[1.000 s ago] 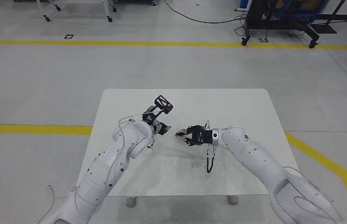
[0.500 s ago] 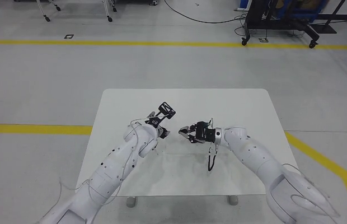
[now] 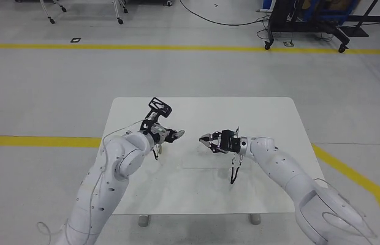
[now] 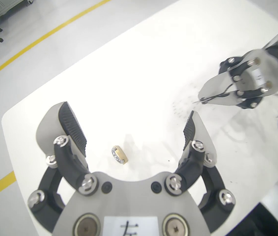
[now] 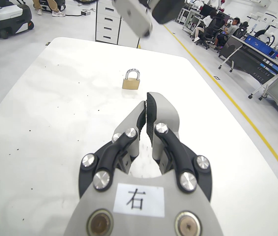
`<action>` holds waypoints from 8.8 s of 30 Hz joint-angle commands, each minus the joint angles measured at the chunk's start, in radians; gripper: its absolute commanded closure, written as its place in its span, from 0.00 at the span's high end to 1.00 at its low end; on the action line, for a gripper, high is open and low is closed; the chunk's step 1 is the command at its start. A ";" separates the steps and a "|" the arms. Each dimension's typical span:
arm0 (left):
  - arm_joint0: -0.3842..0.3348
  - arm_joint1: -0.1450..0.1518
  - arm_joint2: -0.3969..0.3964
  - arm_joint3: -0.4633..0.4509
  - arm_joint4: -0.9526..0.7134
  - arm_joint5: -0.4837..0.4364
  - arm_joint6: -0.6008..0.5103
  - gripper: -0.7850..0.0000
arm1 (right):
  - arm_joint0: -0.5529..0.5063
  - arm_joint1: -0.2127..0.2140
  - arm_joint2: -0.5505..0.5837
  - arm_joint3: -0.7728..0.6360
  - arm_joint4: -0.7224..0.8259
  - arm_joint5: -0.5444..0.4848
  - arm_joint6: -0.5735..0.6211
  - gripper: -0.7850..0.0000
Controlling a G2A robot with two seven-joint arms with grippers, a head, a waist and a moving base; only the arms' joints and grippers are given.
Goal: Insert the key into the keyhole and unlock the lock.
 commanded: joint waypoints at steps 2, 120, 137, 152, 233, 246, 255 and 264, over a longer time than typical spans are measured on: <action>-0.011 -0.001 0.022 0.014 0.004 0.001 -0.001 1.00 | 0.000 0.000 0.000 0.000 0.000 0.000 0.000 0.00; -0.251 0.046 0.063 0.526 -1.213 -0.335 -0.270 0.00 | -0.152 -0.093 0.222 -0.231 2.220 -0.290 1.794 1.00; -0.235 0.090 0.006 0.453 -1.102 -0.217 -0.427 0.00 | -0.121 -0.030 0.298 -0.260 1.798 -0.082 1.726 1.00; -0.296 0.086 0.130 0.484 -1.126 -0.242 -0.577 0.00 | -0.193 0.027 0.353 -0.444 1.954 0.059 2.115 0.38; -0.153 0.154 0.199 0.194 -0.244 0.278 -0.272 1.00 | -0.285 0.142 0.517 -0.510 2.204 -0.100 2.070 0.00; -0.246 0.102 0.316 0.337 -0.287 0.327 -0.290 0.60 | -0.285 0.142 0.517 -0.510 2.204 -0.100 2.070 0.00; -0.279 0.083 0.334 0.389 -0.304 0.331 -0.282 0.40 | -0.285 0.142 0.517 -0.510 2.204 -0.100 2.070 0.00; -0.302 0.066 0.353 0.423 -0.300 0.357 -0.293 0.15 | -0.285 0.142 0.517 -0.510 2.204 -0.100 2.070 0.00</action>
